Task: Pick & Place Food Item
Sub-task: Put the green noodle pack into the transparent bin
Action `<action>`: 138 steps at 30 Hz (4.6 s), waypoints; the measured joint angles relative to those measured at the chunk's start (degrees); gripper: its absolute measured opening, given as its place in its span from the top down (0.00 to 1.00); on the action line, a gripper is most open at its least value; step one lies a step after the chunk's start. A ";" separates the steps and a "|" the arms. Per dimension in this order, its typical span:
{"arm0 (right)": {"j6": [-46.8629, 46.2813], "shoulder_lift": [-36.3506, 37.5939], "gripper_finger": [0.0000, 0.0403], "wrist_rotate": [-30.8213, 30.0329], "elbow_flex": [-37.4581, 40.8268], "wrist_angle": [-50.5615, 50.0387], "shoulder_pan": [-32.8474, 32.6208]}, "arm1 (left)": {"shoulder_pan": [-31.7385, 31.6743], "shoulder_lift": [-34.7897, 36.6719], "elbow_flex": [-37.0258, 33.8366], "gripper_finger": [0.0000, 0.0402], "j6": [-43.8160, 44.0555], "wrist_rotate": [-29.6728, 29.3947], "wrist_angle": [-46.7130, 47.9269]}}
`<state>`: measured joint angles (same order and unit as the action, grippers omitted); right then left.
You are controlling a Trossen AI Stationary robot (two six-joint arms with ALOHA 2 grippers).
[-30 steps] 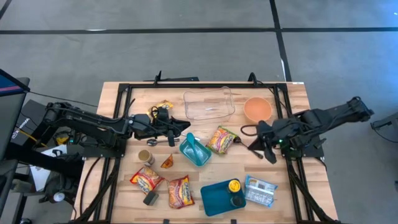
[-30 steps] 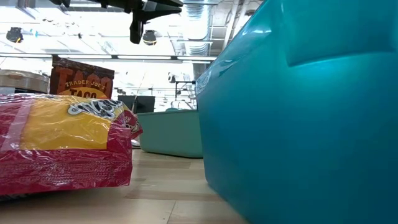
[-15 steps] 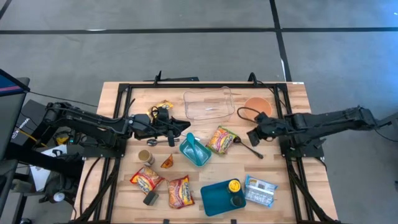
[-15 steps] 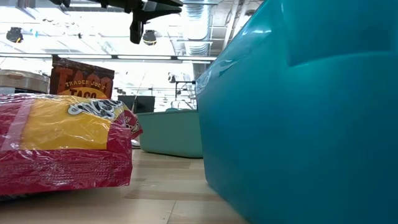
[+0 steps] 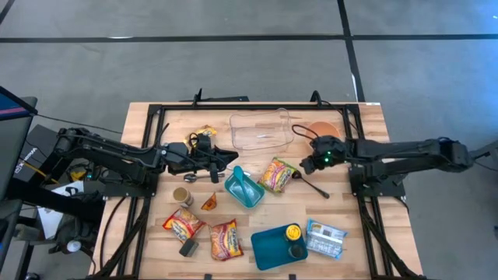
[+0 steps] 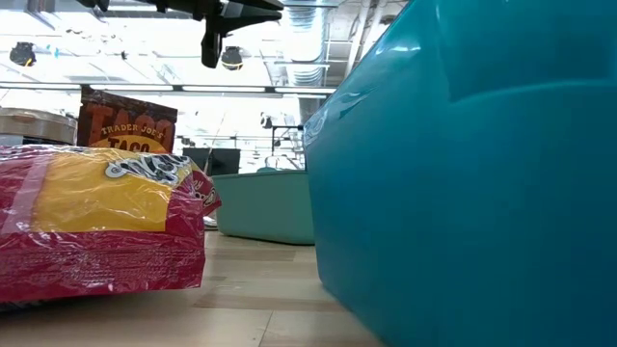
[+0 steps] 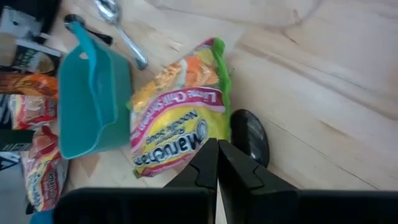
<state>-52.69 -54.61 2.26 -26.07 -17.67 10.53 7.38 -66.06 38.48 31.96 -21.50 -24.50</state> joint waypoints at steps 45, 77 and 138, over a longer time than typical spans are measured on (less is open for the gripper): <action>2.19 -12.39 0.65 5.38 -0.34 5.13 5.27 | 0.00 0.00 0.00 0.91 0.01 0.26 -0.01; -1.51 -15.14 0.72 8.44 -0.32 9.15 1.83 | 0.00 0.00 0.00 0.91 0.01 0.07 -0.01; -6.77 -20.50 0.99 5.18 -0.32 18.37 -0.01 | 0.00 0.00 0.00 0.91 -0.02 0.09 0.00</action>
<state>-59.46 -75.11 7.44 -26.39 0.70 10.52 7.38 -66.06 38.48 31.94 -21.41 -24.51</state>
